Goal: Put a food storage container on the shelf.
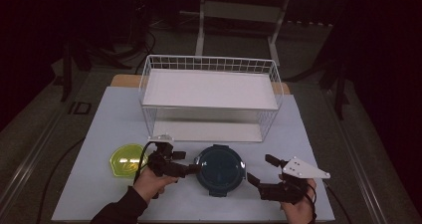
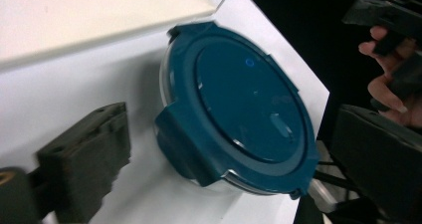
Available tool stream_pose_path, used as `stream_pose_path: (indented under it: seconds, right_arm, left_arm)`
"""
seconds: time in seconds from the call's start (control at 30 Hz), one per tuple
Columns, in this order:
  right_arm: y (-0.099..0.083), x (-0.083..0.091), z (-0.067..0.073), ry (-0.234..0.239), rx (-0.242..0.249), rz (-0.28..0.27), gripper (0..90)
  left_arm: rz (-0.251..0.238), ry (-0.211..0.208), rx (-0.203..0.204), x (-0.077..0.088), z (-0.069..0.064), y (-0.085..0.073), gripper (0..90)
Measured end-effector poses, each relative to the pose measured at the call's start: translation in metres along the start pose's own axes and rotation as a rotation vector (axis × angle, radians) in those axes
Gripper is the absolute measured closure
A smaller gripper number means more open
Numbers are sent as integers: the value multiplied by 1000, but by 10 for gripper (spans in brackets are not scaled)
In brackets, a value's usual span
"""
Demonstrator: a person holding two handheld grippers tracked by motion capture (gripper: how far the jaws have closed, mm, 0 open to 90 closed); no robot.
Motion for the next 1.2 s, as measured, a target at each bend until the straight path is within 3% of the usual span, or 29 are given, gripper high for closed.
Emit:
stream_pose_path:
  seconds: [0.1, 0.2, 0.37, 0.43, 0.5, 0.63, 0.7, 0.87, 0.97, 1.1, 1.2]
  right_arm:
    - [-3, -2, 1, -14, 2, 8, 106]
    - [-5, -3, 1, -5, -15, 20, 106]
    - [-9, -6, -2, 2, -36, 45, 115]
    - [-10, -7, -3, 1, -42, 50, 120]
    - [-11, -8, -4, -1, -43, 56, 126]
    - [-12, -9, -5, 5, -50, 65, 133]
    - [-13, -10, -5, 4, -51, 70, 136]
    - [-15, -12, -6, 13, -61, 85, 149]
    - [-17, -14, -7, 23, -73, 104, 176]
    - [-21, -19, -9, 38, -104, 144, 207]
    - [-33, -28, -16, 56, -152, 241, 242]
  left_arm:
    - [29, 15, 43, -4, 7, -1, 71]
    - [63, 48, 114, -8, 16, -3, 152]
    - [68, 24, 216, -13, 24, -7, 275]
    - [70, 26, 235, -13, 27, -8, 328]
    - [65, 11, 262, -12, 28, -9, 365]
    - [83, -12, 279, -12, 27, -8, 418]
    - [104, -50, 301, -15, 27, -10, 427]
    - [92, -123, 384, -15, 30, -12, 485]
    - [81, -143, 407, -16, 31, -12, 502]
    - [79, -141, 397, -15, 30, -13, 506]
    - [79, -137, 357, -14, 25, -14, 517]
Point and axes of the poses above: each handheld gripper's, and its own axes: x roughly backward along the jaws, y roughly out of its top, z roughly to its left, the point moved 6 cm from there along -x, roughly forward along the jaws, and after that the axes turned 13 degrees about -y, right-handed, at the moved point
